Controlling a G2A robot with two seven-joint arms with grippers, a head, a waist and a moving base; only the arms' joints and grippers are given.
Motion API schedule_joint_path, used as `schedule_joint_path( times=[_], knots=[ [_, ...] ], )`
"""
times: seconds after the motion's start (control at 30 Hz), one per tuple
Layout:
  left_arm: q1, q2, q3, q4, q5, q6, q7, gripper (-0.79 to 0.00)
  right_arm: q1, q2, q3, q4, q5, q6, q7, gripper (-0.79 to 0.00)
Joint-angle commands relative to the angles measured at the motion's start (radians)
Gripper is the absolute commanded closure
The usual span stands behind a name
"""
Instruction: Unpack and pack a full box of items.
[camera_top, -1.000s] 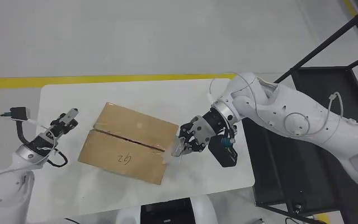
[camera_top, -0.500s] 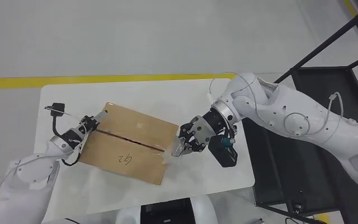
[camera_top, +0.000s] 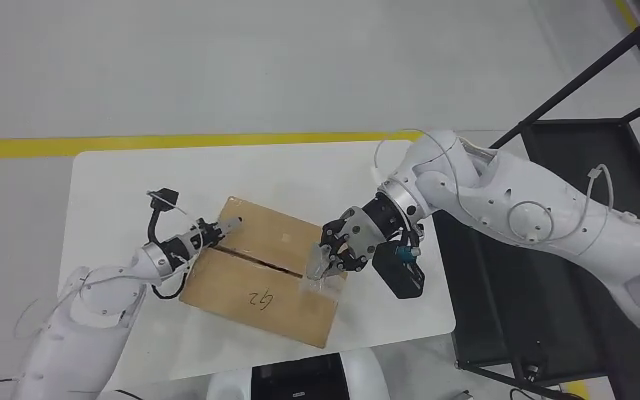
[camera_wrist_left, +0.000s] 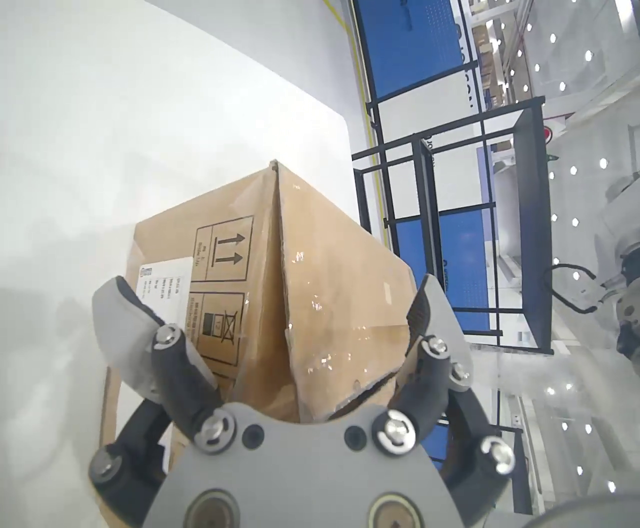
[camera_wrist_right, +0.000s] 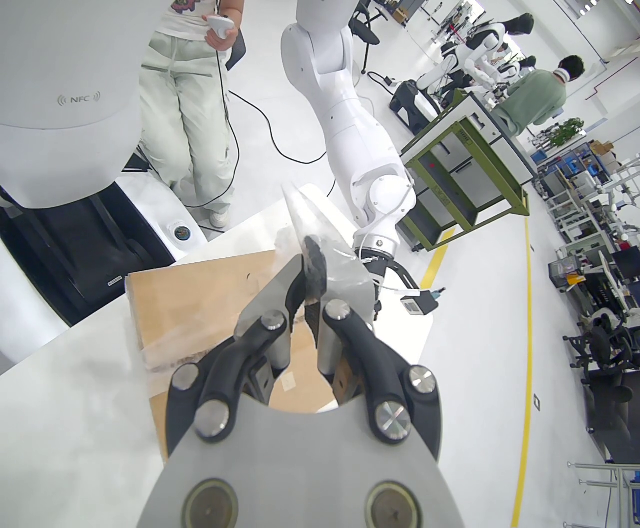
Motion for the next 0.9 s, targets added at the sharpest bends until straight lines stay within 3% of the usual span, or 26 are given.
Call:
schedule_joint_path(
  times=[0.0, 0.23, 0.63, 0.87],
  knots=[
    [-0.018, -0.004, 0.027, -0.002, 0.005, 0.003, -0.003, -0.785, 0.0, 0.0, 0.0, 0.0, 0.0, 0.0, 0.0, 0.0],
    [-0.044, -0.008, 0.025, 0.006, 0.013, -0.003, 0.035, -0.785, 0.0, 0.0, 0.0, 0.0, 0.0, 0.0, 0.0, 0.0],
    [0.075, 0.013, -0.167, 0.011, -0.132, -0.083, 0.025, -0.785, -0.017, -0.002, 0.0, -0.012, 0.001, 0.007, 0.028, 0.0],
    [0.11, 0.018, -0.216, 0.005, -0.172, -0.107, 0.009, -0.785, -0.04, -0.049, 0.005, 0.007, 0.012, -0.031, 0.106, 0.0]
  ],
)
